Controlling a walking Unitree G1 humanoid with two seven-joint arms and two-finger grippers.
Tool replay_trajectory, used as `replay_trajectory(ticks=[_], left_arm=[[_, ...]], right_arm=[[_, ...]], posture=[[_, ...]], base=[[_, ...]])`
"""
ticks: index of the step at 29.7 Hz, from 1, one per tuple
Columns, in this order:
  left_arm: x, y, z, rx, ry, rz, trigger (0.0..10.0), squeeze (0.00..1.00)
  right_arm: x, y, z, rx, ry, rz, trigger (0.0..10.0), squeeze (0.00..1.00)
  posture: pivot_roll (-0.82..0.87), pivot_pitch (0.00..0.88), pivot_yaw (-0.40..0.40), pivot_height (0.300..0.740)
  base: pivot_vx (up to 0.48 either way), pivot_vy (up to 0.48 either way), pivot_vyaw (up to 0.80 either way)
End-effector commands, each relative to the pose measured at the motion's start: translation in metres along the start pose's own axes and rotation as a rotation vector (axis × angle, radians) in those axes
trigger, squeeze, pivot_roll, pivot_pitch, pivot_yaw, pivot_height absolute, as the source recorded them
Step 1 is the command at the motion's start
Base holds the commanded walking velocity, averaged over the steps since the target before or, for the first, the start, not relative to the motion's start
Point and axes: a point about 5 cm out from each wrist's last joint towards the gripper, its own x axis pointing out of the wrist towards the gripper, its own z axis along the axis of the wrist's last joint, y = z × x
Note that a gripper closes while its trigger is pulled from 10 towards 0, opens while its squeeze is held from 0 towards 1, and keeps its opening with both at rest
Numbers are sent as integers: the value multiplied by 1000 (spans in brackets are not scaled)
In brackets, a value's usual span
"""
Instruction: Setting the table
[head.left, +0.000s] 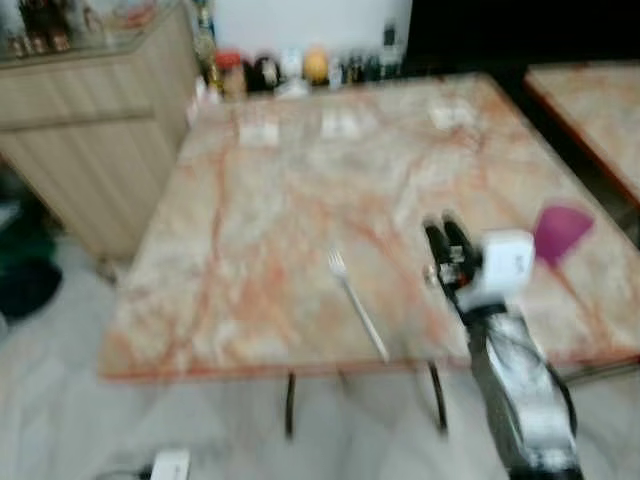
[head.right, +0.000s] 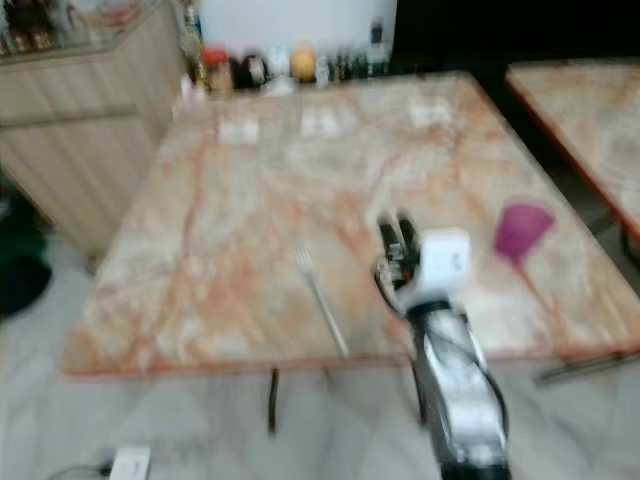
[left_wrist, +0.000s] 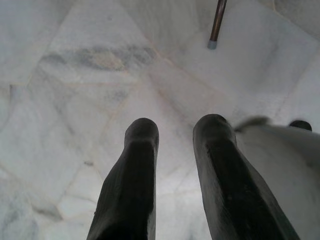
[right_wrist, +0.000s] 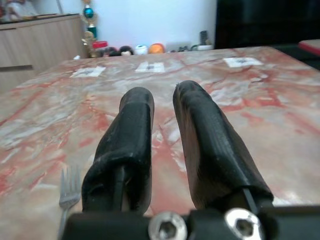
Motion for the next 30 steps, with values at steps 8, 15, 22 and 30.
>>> replay_trajectory(ticks=[8,15,22,30], left_arm=[[-1,5,-2,12,8,15,10000,0],[-1,3,-2,8,8,14,10000,0],[-1,2,-2,3,8,10,10000,0],[5,-5,22,0,-82,-4,10000,0]], right_arm=[[4,-1,-26,-15,136,21,10000,0],[8,-18,-41,39,217,-75,10000,525],[21,-26,-57,113,340,-91,10000,1000],[40,-14,-57,119,399,19,10000,0]], posture=[[-62,65,34,740],[-61,57,31,740],[-51,55,30,740],[-41,63,29,740]], base=[[0,0,0],[0,0,0],[0,0,0],[0,0,0]])
